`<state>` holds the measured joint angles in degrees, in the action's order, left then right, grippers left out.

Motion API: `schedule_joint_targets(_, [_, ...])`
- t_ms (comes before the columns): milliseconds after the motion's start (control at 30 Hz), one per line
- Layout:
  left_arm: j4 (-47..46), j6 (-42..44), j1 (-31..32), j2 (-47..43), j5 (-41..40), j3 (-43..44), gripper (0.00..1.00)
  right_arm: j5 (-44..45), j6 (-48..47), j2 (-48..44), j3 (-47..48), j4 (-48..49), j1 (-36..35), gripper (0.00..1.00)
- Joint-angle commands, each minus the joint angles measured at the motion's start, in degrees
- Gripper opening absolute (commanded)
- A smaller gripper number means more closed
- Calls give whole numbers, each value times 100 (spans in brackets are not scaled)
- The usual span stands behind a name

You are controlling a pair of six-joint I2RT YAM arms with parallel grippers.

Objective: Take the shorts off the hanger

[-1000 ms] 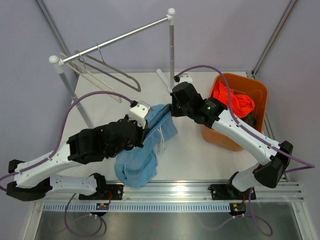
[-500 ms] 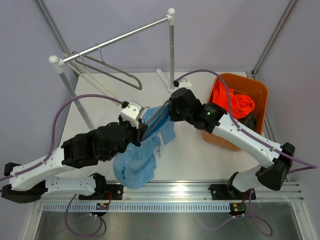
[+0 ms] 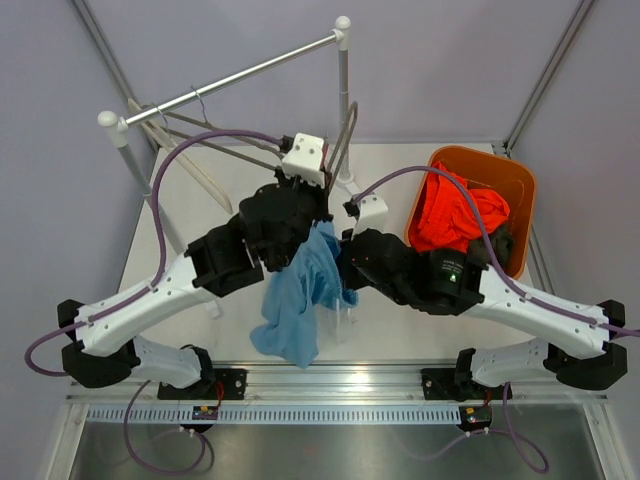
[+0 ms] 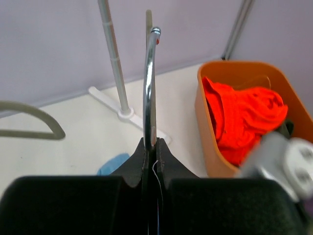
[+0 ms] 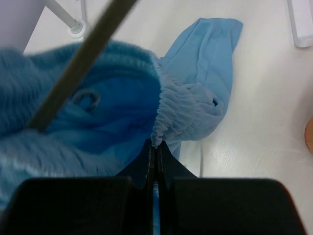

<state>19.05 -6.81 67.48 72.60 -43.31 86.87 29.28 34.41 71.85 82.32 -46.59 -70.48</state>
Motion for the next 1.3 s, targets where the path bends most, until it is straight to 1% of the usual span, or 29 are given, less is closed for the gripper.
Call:
schedule_joint_targets(0, [-1087,328,-384,307,-160,927,0,588,268,-311,275,-350,-176,0])
schedule_joint_targets(100, [-1193,531,-779,755,-134,1559,0,430,127,-418,442,-517,-255,0])
schedule_joint_targets(167, [-1131,593,-1060,1096,103,1980,0,456,109,-427,626,-676,-378,0])
schedule_joint_targets(267, [-1350,891,-1289,1370,357,2220,0,614,109,-471,776,-817,-633,0])
schedule_joint_targets(333, [-1885,1163,-1325,1538,534,2115,0,658,92,-567,855,-878,-712,0])
schedule_joint_targets(367, [-2166,1591,-1317,1590,569,2028,0,684,92,-611,960,-965,-730,0])
schedule_joint_targets(400, [-2691,1830,-1317,1704,543,1931,0,711,92,-637,1031,-1044,-748,0])
schedule_joint_targets(433, [-2974,2311,-1317,1757,499,1739,0,789,92,-664,1170,-1185,-809,0])
schedule_joint_targets(500, [-3615,2788,-1334,1933,202,1649,0,904,109,-751,1321,-1352,-853,0])
schedule_joint_targets(533, [-3767,3164,-1334,2142,131,1692,0,1017,136,-787,1434,-1510,-880,0])
schedule_joint_targets(600, [-4004,3404,-1334,2293,86,1745,0,1071,136,-918,1462,-1581,-889,0])
schedule_joint_targets(667, [-4084,3467,-1334,2408,112,1754,0,1220,162,-1076,1418,-1660,-889,0])
schedule_joint_targets(800, [-4339,3519,-1352,2522,-125,1763,0,1624,232,-1279,1435,-1854,-897,0])
schedule_joint_targets(867, [-4401,3555,-1369,2496,-204,1667,0,1748,250,-1419,1567,-1985,-889,0])
schedule_joint_targets(900, [-4601,3677,-1369,2479,-343,1640,0,1783,241,-1463,1689,-2055,-897,0])
schedule_joint_targets(1000, [-4708,3748,-1440,2408,-459,1649,0,1888,-4,-1657,1857,-2065,-889,0])
schedule_joint_targets(1100, [-4560,3722,-1536,2408,-407,1842,0,2037,-31,-1762,1928,-2213,-897,0])
schedule_joint_targets(1167, [-4620,3739,-1554,2408,-319,1895,0,2091,-5,-1841,1875,-2241,-889,0])
schedule_joint_targets(1200, [-4612,3522,-1554,2391,-292,1904,0,2108,21,-1859,1823,-2197,-897,0])
schedule_joint_targets(1233, [-4412,3146,-1606,2338,-222,1939,0,2108,-5,-1885,1787,-2144,-889,0])
schedule_joint_targets(1267, [-3714,2698,-1659,2242,-30,1982,0,2091,-31,-1894,1744,-2083,-889,0])
